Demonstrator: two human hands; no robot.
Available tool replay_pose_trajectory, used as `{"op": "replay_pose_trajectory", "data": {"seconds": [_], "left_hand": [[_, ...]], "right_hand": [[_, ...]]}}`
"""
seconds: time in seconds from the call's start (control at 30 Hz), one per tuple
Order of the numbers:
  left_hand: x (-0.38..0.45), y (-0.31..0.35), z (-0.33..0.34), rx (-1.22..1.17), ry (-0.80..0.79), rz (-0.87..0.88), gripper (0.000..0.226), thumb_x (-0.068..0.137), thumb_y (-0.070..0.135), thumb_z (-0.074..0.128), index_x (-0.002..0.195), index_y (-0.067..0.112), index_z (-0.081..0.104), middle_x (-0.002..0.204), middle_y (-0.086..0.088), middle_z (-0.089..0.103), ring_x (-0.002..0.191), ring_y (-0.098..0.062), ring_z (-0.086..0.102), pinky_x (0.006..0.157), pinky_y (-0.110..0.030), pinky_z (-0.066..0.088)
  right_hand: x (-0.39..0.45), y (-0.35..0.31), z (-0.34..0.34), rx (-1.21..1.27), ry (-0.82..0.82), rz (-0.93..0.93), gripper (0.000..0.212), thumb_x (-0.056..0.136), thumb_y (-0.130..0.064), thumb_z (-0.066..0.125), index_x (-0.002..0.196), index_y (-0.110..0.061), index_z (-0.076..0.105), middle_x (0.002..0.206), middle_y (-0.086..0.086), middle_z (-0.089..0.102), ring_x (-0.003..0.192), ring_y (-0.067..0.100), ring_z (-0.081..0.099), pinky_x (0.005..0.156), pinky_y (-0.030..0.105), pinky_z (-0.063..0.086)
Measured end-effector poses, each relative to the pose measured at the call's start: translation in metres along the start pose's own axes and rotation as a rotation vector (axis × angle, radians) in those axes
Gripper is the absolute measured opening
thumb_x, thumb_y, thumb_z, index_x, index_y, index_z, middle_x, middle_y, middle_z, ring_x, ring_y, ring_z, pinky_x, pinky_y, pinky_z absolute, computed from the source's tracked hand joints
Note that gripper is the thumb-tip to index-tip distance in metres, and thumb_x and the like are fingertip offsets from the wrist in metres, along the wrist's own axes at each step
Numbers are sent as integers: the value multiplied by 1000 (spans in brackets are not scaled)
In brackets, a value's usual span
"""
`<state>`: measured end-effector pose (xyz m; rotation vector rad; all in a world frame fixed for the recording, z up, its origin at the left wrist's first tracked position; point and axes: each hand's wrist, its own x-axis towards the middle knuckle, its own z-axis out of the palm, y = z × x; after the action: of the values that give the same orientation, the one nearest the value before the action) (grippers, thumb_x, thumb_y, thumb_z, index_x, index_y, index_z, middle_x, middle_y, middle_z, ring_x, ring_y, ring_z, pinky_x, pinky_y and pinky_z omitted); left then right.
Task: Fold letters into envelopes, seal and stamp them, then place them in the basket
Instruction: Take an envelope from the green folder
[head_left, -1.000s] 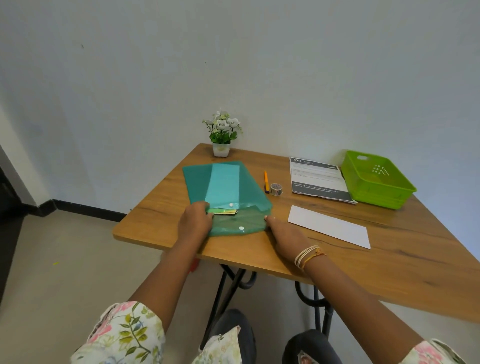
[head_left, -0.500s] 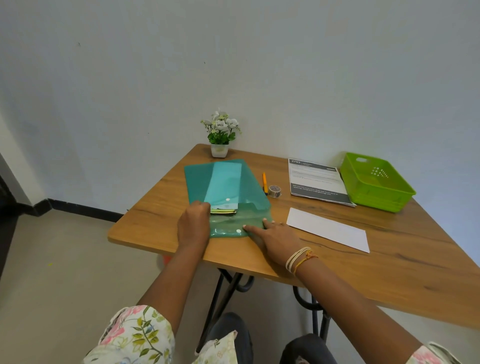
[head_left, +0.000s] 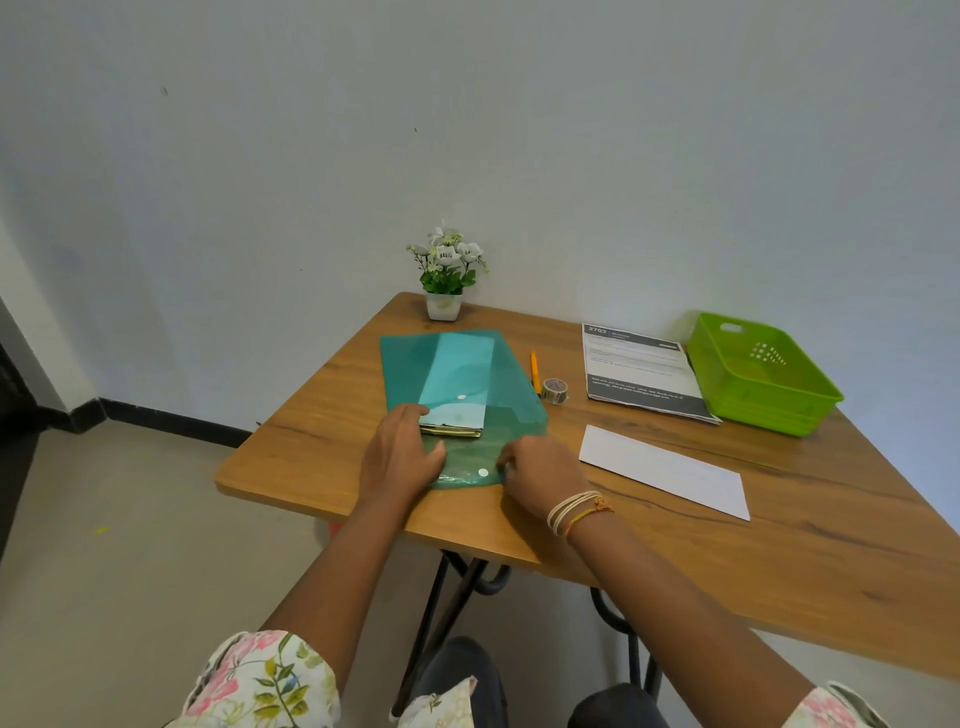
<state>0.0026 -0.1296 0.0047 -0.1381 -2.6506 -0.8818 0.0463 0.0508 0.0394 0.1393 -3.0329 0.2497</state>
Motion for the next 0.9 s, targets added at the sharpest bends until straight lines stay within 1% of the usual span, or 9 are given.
{"op": "replay_pose_trajectory", "data": {"seconds": [0.03, 0.1, 0.2, 0.33, 0.47, 0.6, 0.7, 0.8, 0.9], "left_hand": [[0, 0, 0, -3, 4, 9, 51, 80, 30, 67, 127, 18, 51, 126, -1, 55, 116, -20, 51, 89, -34, 46], [1, 1, 0, -12, 16, 27, 56, 79, 30, 69, 130, 17, 50, 128, -1, 54, 118, -20, 51, 91, -34, 46], [1, 1, 1, -10, 22, 33, 58, 79, 32, 69, 131, 18, 49, 128, -1, 54, 118, -20, 50, 92, -34, 46], [-1, 1, 2, 3, 15, 36, 61, 79, 32, 70, 134, 18, 45, 131, -1, 51, 120, -19, 48, 93, -33, 45], [0, 2, 2, -18, 31, 48, 63, 78, 30, 70, 134, 18, 44, 131, 0, 50, 121, -18, 47, 95, -31, 44], [2, 3, 2, -7, 24, 46, 66, 79, 31, 70, 137, 18, 40, 134, -1, 48, 123, -18, 45, 96, -31, 44], [4, 3, 0, 2, 19, 41, 65, 81, 33, 69, 137, 19, 40, 134, 0, 48, 122, -18, 45, 94, -32, 46], [3, 3, 1, 10, 13, 40, 63, 82, 32, 68, 136, 19, 40, 133, 0, 47, 121, -18, 45, 92, -31, 45], [2, 1, 3, 14, 18, 46, 62, 82, 32, 68, 136, 19, 41, 134, 0, 47, 121, -17, 45, 92, -30, 45]], "right_hand": [[5, -2, 1, 57, 52, 40, 29, 90, -18, 48, 110, -18, 70, 104, 11, 70, 96, 29, 63, 81, 37, 54], [13, -8, 3, 167, 150, 83, 30, 91, -16, 48, 112, -16, 69, 104, 13, 70, 97, 31, 63, 80, 37, 52], [28, -21, 7, 312, 212, 73, 30, 93, -14, 50, 117, -16, 67, 111, 12, 69, 103, 28, 64, 85, 36, 52], [51, -35, 11, 324, 173, 34, 29, 95, -15, 52, 119, -13, 67, 117, 16, 67, 109, 33, 60, 91, 37, 48], [70, -36, 9, 270, 57, 36, 36, 88, -21, 64, 123, -11, 63, 120, 17, 65, 113, 33, 58, 94, 38, 48], [78, -32, 13, 318, 37, 43, 37, 82, -26, 72, 115, -8, 68, 117, 13, 68, 109, 28, 61, 95, 37, 49], [80, -31, 13, 333, 35, 35, 43, 77, -34, 77, 111, -8, 70, 112, 12, 70, 102, 25, 63, 91, 34, 52], [81, -30, 12, 303, 34, 3, 48, 76, -39, 76, 111, -7, 70, 110, 10, 70, 100, 24, 63, 88, 33, 53], [80, -29, 11, 262, 47, -43, 42, 78, -36, 72, 110, -9, 72, 109, 9, 71, 99, 23, 64, 89, 31, 52]]}}
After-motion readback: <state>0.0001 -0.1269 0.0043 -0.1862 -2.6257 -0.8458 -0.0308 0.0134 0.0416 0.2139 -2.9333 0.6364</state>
